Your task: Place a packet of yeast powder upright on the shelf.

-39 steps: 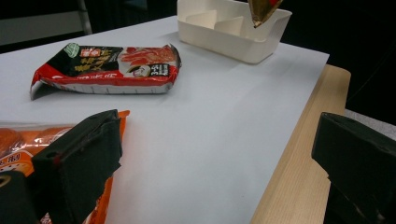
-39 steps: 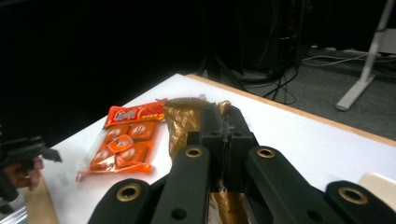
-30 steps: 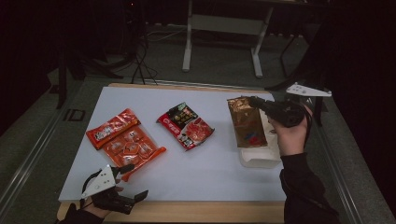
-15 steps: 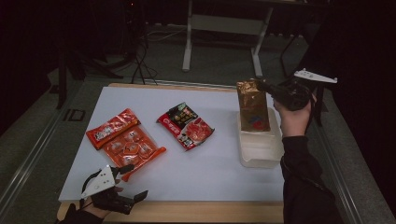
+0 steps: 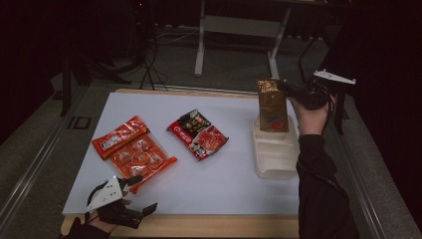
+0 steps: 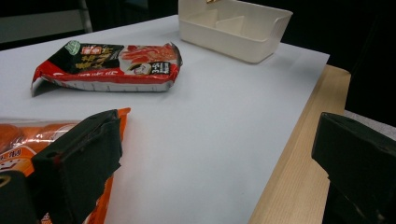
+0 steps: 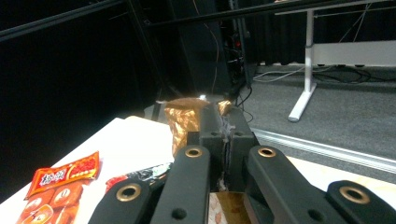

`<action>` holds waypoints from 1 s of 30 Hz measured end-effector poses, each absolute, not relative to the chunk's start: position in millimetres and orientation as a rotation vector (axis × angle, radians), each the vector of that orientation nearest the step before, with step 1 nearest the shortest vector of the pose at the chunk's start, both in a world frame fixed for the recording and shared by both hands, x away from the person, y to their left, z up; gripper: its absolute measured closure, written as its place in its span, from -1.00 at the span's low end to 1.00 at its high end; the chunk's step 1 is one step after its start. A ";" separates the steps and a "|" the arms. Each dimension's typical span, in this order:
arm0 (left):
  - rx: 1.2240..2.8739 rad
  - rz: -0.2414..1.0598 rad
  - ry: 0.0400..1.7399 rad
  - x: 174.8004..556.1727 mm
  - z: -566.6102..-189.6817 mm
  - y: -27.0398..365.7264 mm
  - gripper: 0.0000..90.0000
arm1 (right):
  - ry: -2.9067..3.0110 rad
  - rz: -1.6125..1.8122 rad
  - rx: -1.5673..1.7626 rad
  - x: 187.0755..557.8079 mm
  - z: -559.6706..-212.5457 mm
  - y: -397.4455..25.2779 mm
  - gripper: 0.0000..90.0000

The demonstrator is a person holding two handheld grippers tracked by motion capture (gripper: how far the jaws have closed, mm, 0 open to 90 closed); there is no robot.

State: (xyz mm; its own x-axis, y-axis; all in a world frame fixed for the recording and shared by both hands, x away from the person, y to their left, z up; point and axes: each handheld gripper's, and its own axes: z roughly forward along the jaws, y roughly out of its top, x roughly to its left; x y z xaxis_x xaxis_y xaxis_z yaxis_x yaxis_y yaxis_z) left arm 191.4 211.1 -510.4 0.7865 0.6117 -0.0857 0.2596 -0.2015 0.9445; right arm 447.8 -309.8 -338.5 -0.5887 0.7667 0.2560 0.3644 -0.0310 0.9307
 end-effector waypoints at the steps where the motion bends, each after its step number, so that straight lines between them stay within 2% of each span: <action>1: 1.787 0.368 0.678 191.3 -510.5 211.2 -0.95 | 1.913 1.650 1.192 450.4 -339.7 -310.7 0.98; 15: 1.789 0.372 0.688 190.3 -511.3 212.1 -0.95 | 1.831 1.665 1.274 478.1 -359.4 -324.0 0.98; 30: 1.795 0.358 0.696 190.5 -512.6 212.2 -0.95 | 1.885 1.654 1.181 490.0 -376.1 -309.9 0.97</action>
